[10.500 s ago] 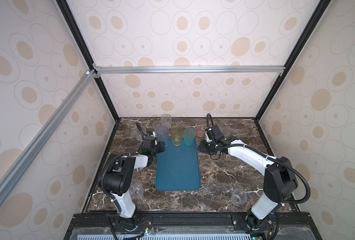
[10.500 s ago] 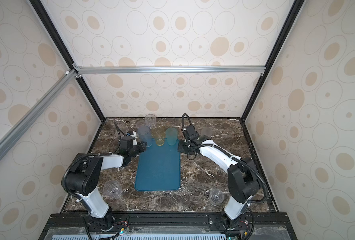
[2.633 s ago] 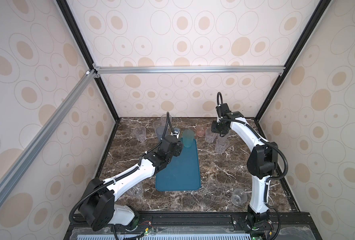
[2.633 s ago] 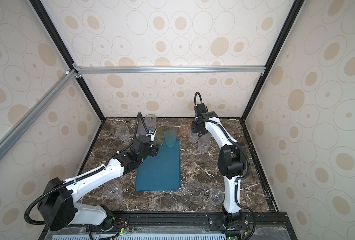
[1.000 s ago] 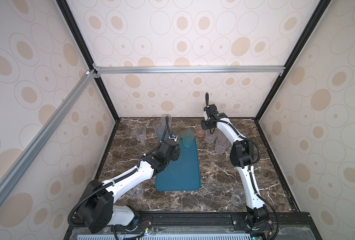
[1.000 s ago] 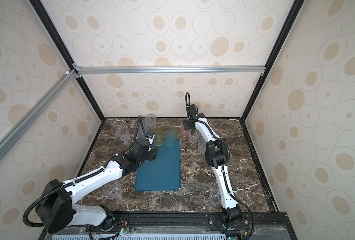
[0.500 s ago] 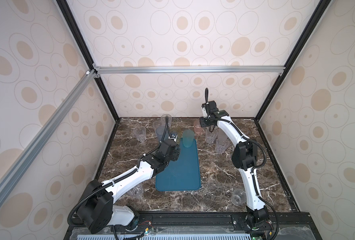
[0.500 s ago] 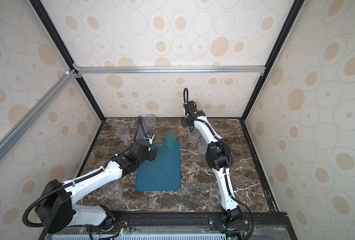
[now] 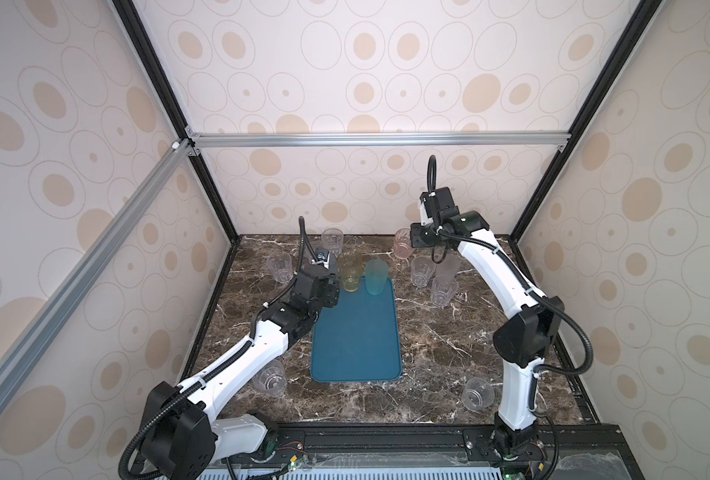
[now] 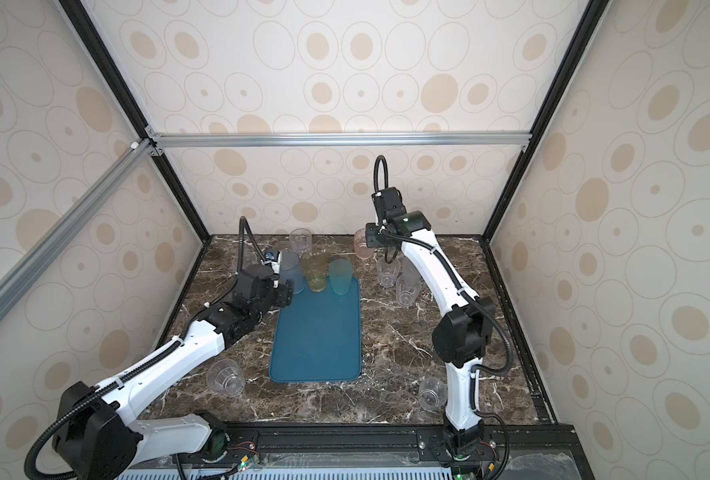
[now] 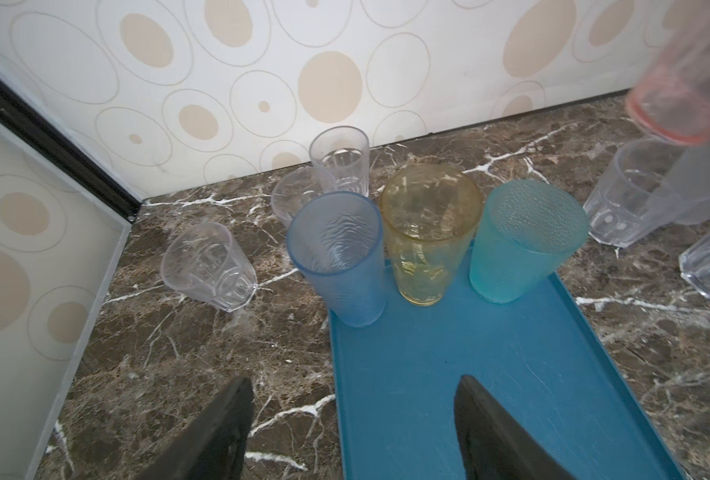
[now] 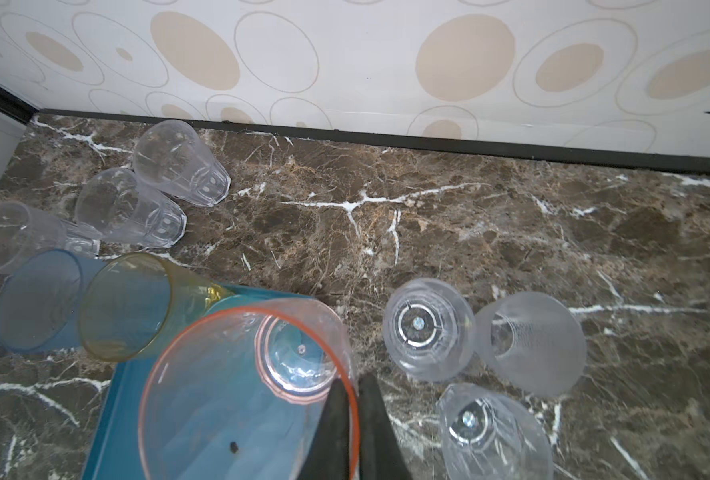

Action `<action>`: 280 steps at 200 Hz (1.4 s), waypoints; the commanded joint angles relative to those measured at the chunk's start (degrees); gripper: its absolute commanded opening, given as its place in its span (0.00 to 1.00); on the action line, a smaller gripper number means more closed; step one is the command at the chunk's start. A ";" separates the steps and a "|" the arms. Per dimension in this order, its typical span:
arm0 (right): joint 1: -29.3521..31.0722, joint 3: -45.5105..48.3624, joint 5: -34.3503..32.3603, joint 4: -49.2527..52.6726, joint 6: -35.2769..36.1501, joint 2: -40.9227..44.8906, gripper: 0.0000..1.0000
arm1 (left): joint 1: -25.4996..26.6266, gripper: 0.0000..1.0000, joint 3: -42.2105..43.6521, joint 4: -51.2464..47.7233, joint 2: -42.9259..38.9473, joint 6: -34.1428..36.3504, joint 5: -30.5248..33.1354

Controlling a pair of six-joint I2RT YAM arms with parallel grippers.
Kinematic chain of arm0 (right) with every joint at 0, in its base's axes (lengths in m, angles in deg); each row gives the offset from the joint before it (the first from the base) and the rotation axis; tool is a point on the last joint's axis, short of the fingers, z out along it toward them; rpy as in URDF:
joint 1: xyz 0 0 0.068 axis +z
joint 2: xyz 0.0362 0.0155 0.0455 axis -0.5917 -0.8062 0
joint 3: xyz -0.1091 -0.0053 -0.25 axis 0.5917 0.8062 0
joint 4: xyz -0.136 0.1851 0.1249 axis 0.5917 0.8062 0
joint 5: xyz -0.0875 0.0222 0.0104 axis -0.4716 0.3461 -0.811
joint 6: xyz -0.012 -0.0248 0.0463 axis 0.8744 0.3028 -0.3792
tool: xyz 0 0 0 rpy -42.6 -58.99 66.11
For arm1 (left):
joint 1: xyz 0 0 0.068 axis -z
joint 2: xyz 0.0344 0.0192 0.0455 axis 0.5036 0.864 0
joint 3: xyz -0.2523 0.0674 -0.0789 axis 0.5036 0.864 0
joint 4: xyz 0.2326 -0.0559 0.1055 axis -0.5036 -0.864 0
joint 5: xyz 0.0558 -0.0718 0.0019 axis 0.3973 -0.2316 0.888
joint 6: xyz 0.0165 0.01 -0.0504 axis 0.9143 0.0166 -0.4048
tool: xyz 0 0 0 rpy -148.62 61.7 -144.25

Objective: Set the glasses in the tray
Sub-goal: 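Lift the pink glass with the right gripper and carry it over the tray, then lower the pink glass onto the tray beside the blue glass and open the right gripper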

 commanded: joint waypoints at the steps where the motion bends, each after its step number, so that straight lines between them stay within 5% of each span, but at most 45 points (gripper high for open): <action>1: 3.51 4.37 -5.86 5.33 -4.65 5.78 0.07 | -3.53 0.76 -2.09 -4.58 -2.34 -1.97 -1.71; 52: 13.00 13.62 -11.22 9.30 -11.75 12.89 0.06 | -9.47 0.77 0.69 -7.59 -5.17 -3.02 1.30; 104: 23.03 15.02 -8.60 3.76 -20.20 7.19 0.03 | -11.96 0.77 3.78 -7.04 -6.41 -5.94 -2.17; 280: 28.62 -14.58 -10.61 4.19 -27.14 -28.42 0.01 | -13.90 0.75 7.74 -6.09 -8.40 -6.24 -5.69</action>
